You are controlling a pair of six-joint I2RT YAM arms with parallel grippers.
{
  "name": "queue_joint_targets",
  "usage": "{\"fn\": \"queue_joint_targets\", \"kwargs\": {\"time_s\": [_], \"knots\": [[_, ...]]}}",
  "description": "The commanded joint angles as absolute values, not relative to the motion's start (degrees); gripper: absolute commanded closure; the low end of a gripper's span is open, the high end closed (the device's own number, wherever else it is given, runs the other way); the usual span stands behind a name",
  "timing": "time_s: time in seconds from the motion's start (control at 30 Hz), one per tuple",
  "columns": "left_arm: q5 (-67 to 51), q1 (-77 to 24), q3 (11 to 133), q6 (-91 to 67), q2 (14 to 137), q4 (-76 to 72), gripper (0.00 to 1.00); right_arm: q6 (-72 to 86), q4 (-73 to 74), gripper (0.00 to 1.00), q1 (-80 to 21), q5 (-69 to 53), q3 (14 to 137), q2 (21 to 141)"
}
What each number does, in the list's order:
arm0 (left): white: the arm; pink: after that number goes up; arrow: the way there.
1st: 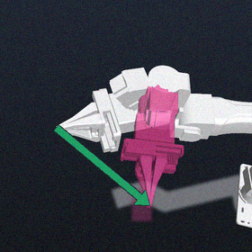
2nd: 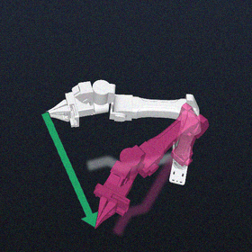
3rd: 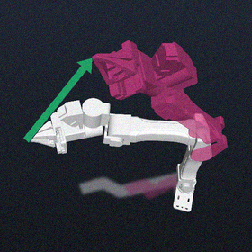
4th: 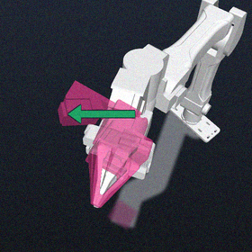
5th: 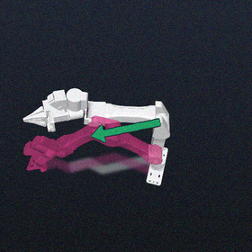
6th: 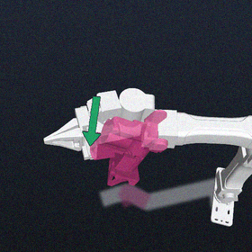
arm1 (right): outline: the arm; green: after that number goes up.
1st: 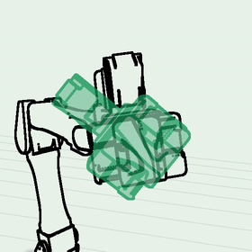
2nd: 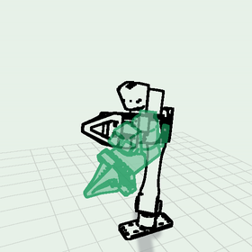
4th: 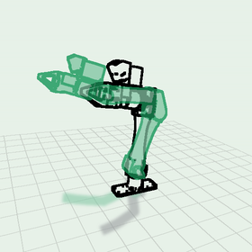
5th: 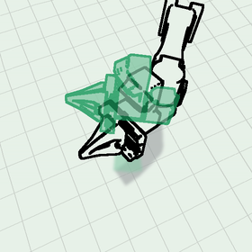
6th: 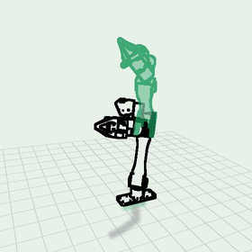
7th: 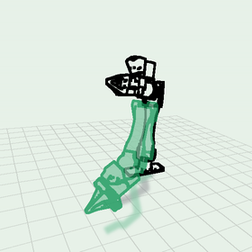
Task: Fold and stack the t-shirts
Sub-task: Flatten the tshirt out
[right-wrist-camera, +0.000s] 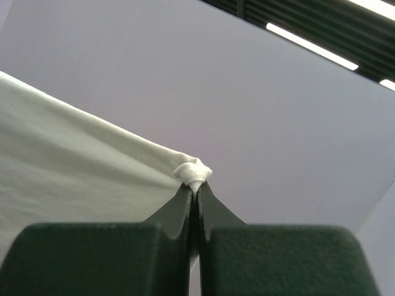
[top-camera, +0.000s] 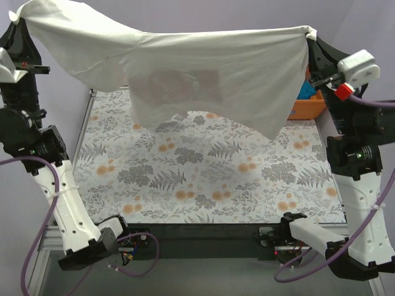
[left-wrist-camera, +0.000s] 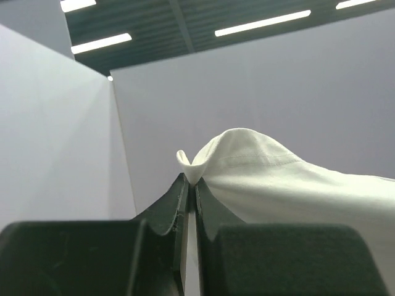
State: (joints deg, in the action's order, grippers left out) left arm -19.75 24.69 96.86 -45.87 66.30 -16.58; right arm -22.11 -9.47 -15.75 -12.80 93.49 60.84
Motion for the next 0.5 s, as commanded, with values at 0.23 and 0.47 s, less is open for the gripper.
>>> {"fn": "queue_joint_targets", "kwargs": {"time_s": [0.23, 0.47], "knots": [[-7.1, 25.6, 95.4, -34.2, 61.9, -25.8, 1.00, -25.2, -17.7, 0.99, -14.7, -9.5, 93.2, 52.4], [-15.3, 25.6, 104.8, -31.6, 68.3, -15.1, 1.00, -28.9, -17.7, 0.99, -14.8, -8.7, 93.0, 56.9]]}}
